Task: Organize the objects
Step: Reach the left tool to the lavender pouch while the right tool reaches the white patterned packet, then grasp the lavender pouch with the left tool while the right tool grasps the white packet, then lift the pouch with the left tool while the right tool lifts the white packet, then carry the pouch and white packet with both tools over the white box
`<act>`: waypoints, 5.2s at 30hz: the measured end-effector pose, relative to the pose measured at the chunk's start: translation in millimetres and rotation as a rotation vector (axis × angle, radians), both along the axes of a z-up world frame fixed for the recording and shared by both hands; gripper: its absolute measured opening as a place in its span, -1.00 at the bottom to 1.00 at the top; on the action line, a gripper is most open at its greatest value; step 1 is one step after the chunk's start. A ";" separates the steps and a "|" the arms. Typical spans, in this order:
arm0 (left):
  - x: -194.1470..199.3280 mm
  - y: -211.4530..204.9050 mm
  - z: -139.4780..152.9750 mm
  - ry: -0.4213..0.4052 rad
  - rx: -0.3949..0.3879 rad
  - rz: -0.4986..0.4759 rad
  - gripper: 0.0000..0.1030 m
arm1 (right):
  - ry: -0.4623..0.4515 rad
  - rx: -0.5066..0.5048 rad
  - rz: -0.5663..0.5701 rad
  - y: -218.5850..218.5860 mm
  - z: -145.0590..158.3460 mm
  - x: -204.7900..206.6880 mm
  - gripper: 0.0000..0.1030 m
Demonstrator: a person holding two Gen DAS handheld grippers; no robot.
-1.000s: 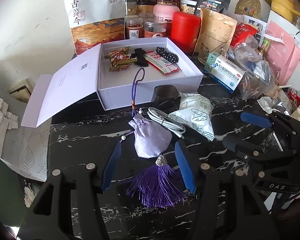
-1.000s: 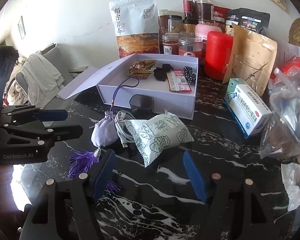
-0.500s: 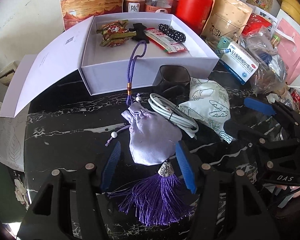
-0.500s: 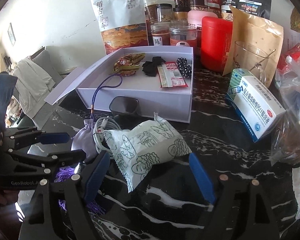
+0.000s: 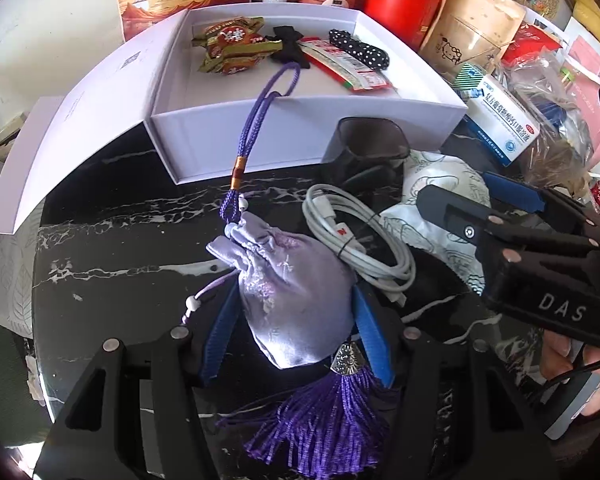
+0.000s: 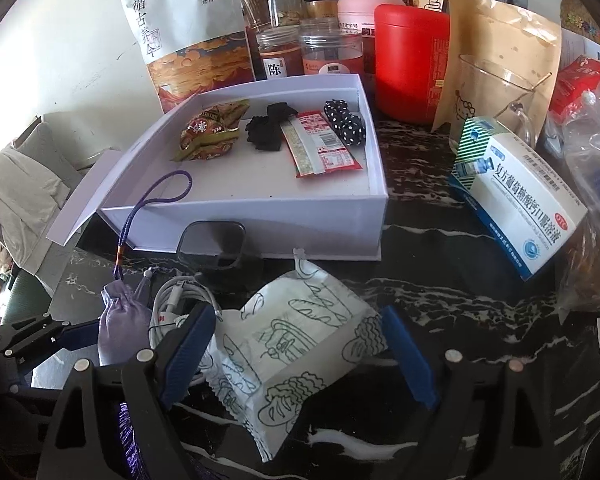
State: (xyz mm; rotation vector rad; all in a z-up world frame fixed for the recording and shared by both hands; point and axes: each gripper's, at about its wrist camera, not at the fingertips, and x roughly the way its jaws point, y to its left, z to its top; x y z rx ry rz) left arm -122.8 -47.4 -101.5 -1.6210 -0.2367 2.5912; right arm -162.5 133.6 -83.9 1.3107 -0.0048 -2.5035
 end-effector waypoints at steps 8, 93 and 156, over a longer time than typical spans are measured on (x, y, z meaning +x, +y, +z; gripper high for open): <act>5.6 -8.2 -1.9 0.042 0.018 -0.010 -0.09 | -0.061 -0.025 -0.005 7.6 -8.0 3.9 0.69; 121.6 9.9 29.9 0.085 -0.009 -0.041 -0.20 | 0.024 0.015 0.149 26.9 6.3 124.4 0.07; -93.3 -29.2 118.9 0.231 -0.047 -0.054 -0.19 | 0.187 0.006 0.253 -1.8 89.9 -40.2 0.06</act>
